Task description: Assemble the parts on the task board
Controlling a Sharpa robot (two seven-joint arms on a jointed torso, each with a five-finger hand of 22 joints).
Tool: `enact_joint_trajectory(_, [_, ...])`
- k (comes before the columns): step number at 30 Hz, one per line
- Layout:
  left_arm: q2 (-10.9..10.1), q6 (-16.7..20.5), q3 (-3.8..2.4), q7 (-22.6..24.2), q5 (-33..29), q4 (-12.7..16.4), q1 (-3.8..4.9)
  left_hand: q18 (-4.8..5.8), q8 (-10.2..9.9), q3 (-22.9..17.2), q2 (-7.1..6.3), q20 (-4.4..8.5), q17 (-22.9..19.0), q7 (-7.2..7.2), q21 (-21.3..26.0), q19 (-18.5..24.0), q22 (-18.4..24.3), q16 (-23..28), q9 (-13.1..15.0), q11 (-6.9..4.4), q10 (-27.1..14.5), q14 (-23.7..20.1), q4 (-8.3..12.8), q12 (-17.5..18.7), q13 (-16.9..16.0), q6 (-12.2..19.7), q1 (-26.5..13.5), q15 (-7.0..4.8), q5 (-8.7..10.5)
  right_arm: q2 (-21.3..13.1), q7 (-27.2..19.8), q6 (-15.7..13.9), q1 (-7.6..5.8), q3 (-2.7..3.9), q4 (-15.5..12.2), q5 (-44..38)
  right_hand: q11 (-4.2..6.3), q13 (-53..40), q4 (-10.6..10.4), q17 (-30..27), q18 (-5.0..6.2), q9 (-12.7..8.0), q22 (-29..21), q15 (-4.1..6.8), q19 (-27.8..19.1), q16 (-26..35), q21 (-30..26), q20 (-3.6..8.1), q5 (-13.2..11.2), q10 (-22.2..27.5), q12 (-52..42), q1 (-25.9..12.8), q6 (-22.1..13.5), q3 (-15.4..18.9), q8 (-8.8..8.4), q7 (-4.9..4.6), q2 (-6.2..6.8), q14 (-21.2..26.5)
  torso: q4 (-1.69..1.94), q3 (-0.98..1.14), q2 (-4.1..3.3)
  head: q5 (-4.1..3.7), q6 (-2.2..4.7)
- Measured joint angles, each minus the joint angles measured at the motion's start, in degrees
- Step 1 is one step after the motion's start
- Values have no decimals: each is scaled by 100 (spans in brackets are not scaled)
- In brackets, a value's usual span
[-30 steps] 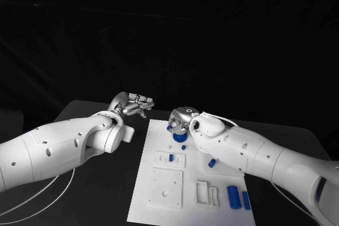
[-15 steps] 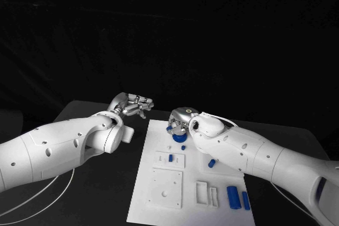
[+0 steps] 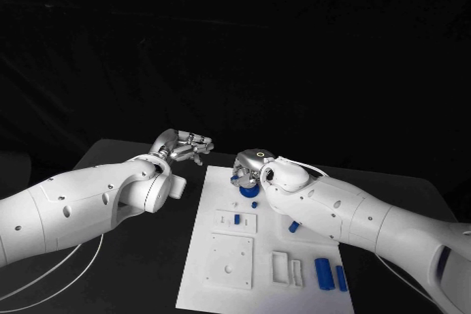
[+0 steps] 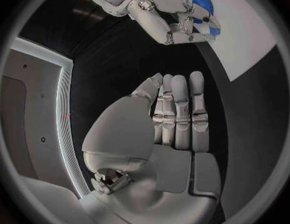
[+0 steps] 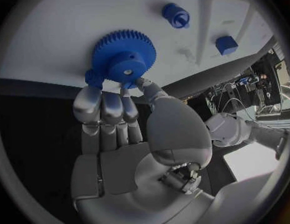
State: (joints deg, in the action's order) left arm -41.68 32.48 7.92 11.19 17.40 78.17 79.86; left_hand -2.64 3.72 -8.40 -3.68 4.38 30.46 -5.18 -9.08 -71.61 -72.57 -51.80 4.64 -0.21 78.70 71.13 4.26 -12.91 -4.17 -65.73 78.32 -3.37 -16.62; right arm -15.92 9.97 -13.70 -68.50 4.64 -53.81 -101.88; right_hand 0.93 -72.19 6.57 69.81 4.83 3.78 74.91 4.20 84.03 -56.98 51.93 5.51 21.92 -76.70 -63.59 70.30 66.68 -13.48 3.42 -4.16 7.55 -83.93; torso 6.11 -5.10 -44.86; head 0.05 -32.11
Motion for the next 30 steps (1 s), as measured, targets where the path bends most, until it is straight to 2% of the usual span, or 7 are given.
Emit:
enact_joint_trajectory(11, [-2, -5, 0, -31, 1, 2, 3, 0, 0, 0, -21, -8, 5, -3, 33, -8, -18, 11, 0, 0, 0, 0, 0, 0, 0, 3, 21, 0, 0, 5, 113, -125, -1, -52, -53, -102, 41, -4, 204, 45, 0, 30, 0, 20, -2, -26, 109, 2, 50, -44, 0, 27, 262, -570, 1, 60, 32, -17, -7, -4, 2, 5, -16])
enact_joint_trajectory(16, [-6, -6, 0, -43, 1, -5, 5, 0, 0, 0, -20, -8, 5, -3, 33, -8, -18, 11, 0, 0, 0, 0, 0, 0, 0, 3, 21, 0, 0, -5, 145, -190, 6, -61, -82, -119, 49, -19, 220, 62, 0, 37, 0, 38, -19, -48, 151, 24, 130, -53, 0, 10, 296, -586, 5, 53, 45, 2, -9, -4, 2, 5, -12])
enact_joint_trajectory(24, [-22, -22, 1, -87, 6, -72, 6, 0, 0, 25, -20, -9, 4, -3, 66, -51, -28, 11, 0, 0, 0, 17, -44, 0, 5, 3, 21, 17, 26, -66, 188, -462, 36, -83, -197, -120, 72, -26, 253, 69, 0, 56, 0, 52, 1, -61, 191, 43, 184, -92, 0, -42, 390, -617, 18, 96, 39, -12, -9, -4, 2, 7, 14])
enact_joint_trajectory(27, [-33, -57, 2, -133, 7, -109, 6, 0, 0, 79, -24, -9, 13, 18, 94, -70, -28, 11, 0, 0, 0, 22, -129, 0, 4, 23, 17, 22, 83, -107, 197, -565, 48, -87, -263, -111, 72, -26, 238, 69, 0, 55, 0, 58, 1, -61, 218, 43, 211, -92, 0, -42, 391, -632, 19, 96, 39, -18, -9, -4, 4, 14, 21])
enact_joint_trajectory(30, [-52, -123, 3, -210, 12, -146, 6, 0, 0, 165, -55, 12, 23, 18, 113, -111, -6, 11, 0, 21, 22, 43, -229, 0, 4, 23, -85, 1, 232, -167, 205, -679, 48, -87, -372, -100, 72, -26, 238, 69, 0, 49, 0, 58, 1, -61, 218, 43, 211, -92, 0, -42, 391, -632, 19, 96, 39, -18, -13, -5, 7, 23, 30])
